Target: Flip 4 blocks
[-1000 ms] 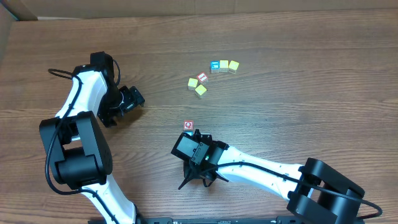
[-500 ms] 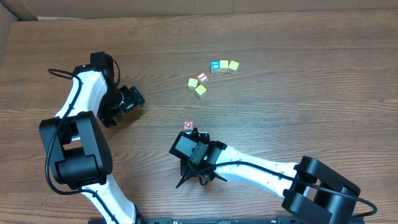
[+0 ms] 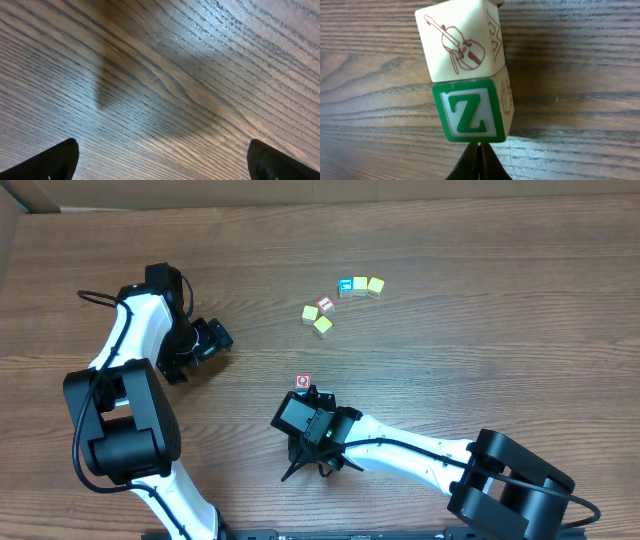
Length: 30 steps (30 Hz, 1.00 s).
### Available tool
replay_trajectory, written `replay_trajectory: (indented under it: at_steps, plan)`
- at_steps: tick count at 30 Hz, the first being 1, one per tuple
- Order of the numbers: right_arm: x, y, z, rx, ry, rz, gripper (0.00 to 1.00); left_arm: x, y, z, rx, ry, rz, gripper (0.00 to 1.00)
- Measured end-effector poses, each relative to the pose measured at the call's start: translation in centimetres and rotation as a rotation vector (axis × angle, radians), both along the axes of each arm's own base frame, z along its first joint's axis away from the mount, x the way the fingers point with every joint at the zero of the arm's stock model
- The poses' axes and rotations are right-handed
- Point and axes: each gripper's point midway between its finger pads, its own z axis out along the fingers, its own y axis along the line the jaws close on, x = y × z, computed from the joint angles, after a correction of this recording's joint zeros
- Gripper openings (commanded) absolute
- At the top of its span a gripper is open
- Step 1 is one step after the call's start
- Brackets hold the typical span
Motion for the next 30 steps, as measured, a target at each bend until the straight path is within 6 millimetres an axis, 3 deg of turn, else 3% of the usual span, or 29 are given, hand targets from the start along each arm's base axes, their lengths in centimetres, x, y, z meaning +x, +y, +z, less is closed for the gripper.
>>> replay_trajectory:
  at_steps: [30]
  plan:
    - [1.4, 0.3, 0.3, 0.010, -0.066, -0.036, 0.04, 0.0, 0.0, 0.0, 0.000, 0.000, 0.000, 1.00]
